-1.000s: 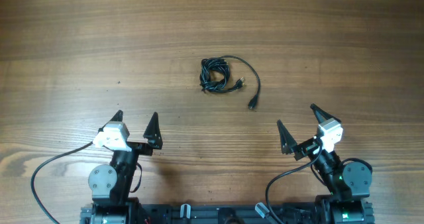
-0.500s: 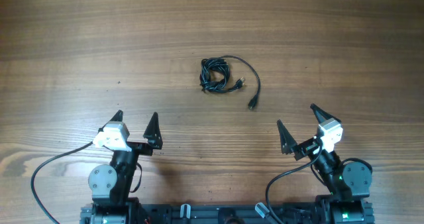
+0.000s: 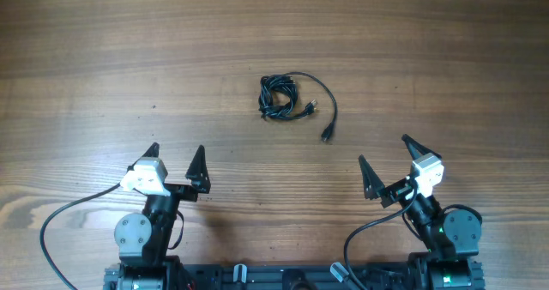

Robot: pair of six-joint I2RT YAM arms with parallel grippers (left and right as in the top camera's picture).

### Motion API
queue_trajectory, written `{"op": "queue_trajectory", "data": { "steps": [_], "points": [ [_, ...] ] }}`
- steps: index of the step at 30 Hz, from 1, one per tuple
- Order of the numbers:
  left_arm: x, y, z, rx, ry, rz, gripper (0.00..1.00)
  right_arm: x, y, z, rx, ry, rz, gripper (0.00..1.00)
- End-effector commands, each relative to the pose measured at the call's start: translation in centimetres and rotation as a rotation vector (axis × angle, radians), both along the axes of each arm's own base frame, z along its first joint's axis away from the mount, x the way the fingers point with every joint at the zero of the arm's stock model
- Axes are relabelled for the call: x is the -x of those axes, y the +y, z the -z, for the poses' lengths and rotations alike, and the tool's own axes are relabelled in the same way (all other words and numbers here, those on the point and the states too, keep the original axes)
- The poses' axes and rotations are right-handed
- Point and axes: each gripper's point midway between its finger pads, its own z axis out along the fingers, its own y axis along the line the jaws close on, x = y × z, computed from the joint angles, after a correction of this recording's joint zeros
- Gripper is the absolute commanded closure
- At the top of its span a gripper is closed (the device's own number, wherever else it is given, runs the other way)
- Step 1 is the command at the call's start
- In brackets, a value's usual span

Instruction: Untangle cables

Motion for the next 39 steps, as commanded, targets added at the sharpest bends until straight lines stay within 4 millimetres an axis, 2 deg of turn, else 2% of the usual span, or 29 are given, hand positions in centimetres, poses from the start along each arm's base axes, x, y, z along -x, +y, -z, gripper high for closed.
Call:
{"op": "queue_trajectory", "data": {
  "steps": [1, 30, 35, 39],
  "points": [
    [0.0, 0.4, 0.3, -0.01, 0.0, -0.019, 0.0, -0.1, -0.2, 0.0, 0.002, -0.001, 0.014, 0.0],
    [0.0, 0.4, 0.1, -0.01, -0.004, -0.019, 0.0, -0.2, -0.2, 0.0, -0.001, 0.001, 0.017, 0.0],
    [-0.1, 0.4, -0.6, -0.01, -0.035, -0.019, 0.0, -0.2, -0.2, 0.0, -0.001, 0.0, 0.017, 0.0],
    [0.2, 0.4, -2.7, -0.01, -0.078, -0.019, 0.0, 0.0, 0.0, -0.1, -0.015, 0.007, 0.002, 0.0]
  ]
}}
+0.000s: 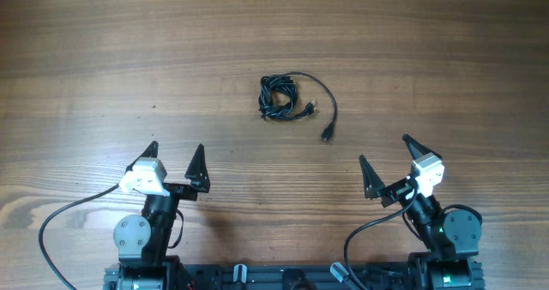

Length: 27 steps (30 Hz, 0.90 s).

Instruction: Untangle cables

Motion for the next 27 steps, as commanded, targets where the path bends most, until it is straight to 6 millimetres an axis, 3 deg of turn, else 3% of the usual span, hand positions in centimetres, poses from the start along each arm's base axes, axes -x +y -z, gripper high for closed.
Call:
{"op": "queue_trajectory", "data": {
  "steps": [1, 4, 17, 27],
  "points": [
    [0.3, 0.4, -2.4, -0.01, -0.058, -0.019, 0.0, 0.0, 0.1, -0.1, -0.026, 0.011, -0.006, 0.0],
    [0.5, 0.4, -3.6, -0.01, -0.081, -0.019, 0.0, 0.0, 0.2, -0.1, -0.026, 0.011, -0.008, 0.0],
    [0.6, 0.3, -2.9, -0.01, -0.033, -0.017, 0.0, 0.5, 0.8, -0.8, -0.048, 0.028, -0.049, 0.0],
    [0.3, 0.4, -4.3, -0.013, 0.014, -0.019, 0.0, 0.8, 1.1, -1.9, -0.072, 0.019, -0.068, 0.0]
  ]
}}
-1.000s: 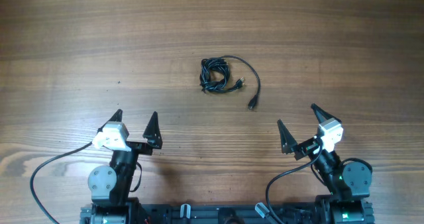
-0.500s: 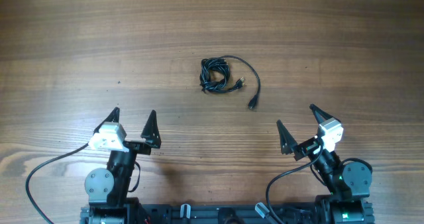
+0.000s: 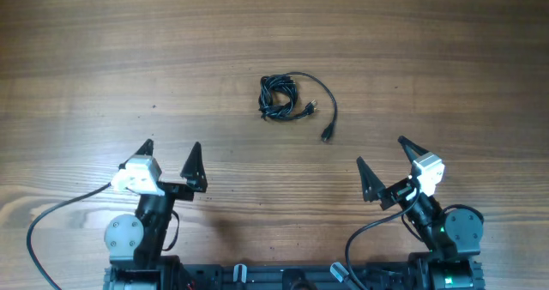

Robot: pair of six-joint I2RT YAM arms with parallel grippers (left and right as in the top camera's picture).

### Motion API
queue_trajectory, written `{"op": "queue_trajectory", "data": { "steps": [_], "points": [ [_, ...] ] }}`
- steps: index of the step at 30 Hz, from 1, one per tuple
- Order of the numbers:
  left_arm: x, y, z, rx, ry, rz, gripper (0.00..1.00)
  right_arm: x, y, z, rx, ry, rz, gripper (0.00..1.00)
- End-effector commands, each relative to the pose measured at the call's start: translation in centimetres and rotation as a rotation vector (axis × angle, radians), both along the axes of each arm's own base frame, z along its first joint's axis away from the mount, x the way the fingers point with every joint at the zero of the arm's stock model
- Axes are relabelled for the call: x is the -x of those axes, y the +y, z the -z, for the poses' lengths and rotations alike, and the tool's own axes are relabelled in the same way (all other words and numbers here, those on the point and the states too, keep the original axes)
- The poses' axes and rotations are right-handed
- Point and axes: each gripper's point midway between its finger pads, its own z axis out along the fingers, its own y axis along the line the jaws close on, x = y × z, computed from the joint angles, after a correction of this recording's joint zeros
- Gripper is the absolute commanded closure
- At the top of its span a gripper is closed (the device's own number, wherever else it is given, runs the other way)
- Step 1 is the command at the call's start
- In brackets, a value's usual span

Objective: Untangle cables
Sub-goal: 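Move the left gripper to the black cable bundle and grasp it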

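A black cable (image 3: 280,96) lies in a tangled coil on the wooden table (image 3: 274,33), a little right of centre. One loose end arcs right and down to a plug (image 3: 327,136); another plug (image 3: 307,109) sits at the coil's right edge. My left gripper (image 3: 170,158) stands open near the front left, far from the cable. At the front right my right gripper (image 3: 381,162) is open as well, below and right of the loose plug. Neither holds anything.
The arm bases (image 3: 283,277) line the front edge, and each arm's own grey cable (image 3: 51,230) loops beside it.
My left gripper has shifted slightly left and toward the far side. The right gripper has edged a little the same way. The cable has not moved.
At both earlier moments the two grippers stood open at the front with the cable coiled untouched at centre. Now both arms have shifted slightly, and the cable lies as before.
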Motion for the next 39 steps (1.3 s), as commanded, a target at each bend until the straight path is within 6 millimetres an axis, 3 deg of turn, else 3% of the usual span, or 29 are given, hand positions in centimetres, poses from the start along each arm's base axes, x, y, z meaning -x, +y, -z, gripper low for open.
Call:
{"op": "queue_trajectory", "data": {
  "steps": [1, 9, 11, 15, 19, 24, 29, 34, 36, 39],
  "points": [
    [-0.4, 0.4, -1.6, -0.013, 0.014, -0.018, 0.0, 0.4, 0.4, -1.7, -0.017, -0.026, -0.023, 0.0],
    [-2.9, -0.5, -4.2, -0.008, 0.106, 0.035, 0.0, 0.4, 0.4, -3.0, -0.017, -0.038, -0.023, 0.0],
    [-3.8, -0.9, -5.1, -0.004, 0.129, 0.058, 0.0, 0.2, 0.4, -4.2, -0.016, -0.034, -0.024, 0.0],
    [-5.7, -3.5, -7.3, 0.02, 0.188, 0.215, 0.0, -0.7, 0.5, -7.6, -0.014, 0.0, -0.031, 0.0],
    [-8.2, -6.3, -8.6, 0.074, 0.308, 0.4, 0.0, -3.5, 0.7, -10.2, -0.008, 0.171, -0.031, 0.0],
    [-12.8, -10.0, -7.1, 0.094, 0.454, 0.505, 0.0, -7.3, 2.9, -13.0, -0.029, 0.321, -0.162, 0.0],
    [-16.6, -13.4, -3.1, 0.11, 0.689, 0.56, 0.0, -11.5, 3.7, -11.7, -0.046, 0.633, -0.204, 0.0],
    [-18.4, -14.6, -1.7, 0.128, 0.716, 0.586, 0.0, -14.1, 3.8, -8.8, -0.206, 0.835, -0.132, 0.01],
    [-18.2, -14.6, -1.5, 0.137, 0.732, 0.582, 0.0, -14.7, 3.9, -8.0, -0.239, 0.874, -0.119, 0.0],
    [-19.5, -13.8, -0.2, 0.093, 0.731, 0.501, 0.03, -15.0, 3.6, -7.3, -0.232, 0.886, -0.096, 0.04]
  ]
}}
